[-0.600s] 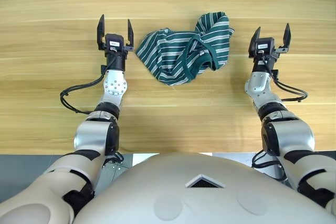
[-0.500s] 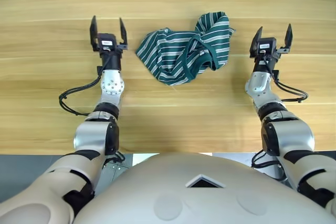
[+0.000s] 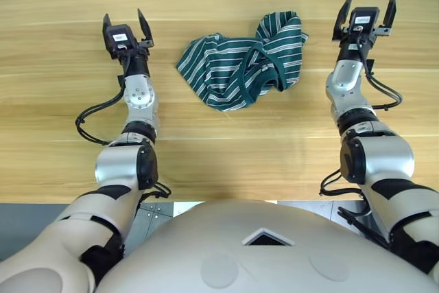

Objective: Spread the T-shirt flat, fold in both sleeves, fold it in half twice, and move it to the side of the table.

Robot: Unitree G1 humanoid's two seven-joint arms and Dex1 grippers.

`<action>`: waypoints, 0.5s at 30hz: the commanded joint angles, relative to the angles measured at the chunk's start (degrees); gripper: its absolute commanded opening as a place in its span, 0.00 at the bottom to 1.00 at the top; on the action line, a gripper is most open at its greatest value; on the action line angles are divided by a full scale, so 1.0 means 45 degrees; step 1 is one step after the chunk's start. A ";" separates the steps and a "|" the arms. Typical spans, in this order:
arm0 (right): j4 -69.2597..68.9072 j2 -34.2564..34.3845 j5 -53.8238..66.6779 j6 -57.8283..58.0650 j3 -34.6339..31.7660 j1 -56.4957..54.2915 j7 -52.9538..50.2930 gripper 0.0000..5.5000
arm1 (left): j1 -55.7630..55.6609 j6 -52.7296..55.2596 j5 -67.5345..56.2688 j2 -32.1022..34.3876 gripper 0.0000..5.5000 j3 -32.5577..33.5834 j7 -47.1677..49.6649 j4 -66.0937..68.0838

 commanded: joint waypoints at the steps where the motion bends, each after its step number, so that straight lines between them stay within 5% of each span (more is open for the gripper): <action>1: 0.0325 0.0047 0.0252 0.0591 -0.0253 -0.0119 0.0148 0.73 | 0.0113 0.0329 0.0123 0.0582 0.69 0.0068 0.0205 0.0232; 15: -0.0235 -0.0469 0.0256 0.0854 -0.0267 -0.2420 0.0760 0.73 | -0.2700 0.0691 0.0346 0.1725 0.69 -0.0015 -0.0315 -0.0441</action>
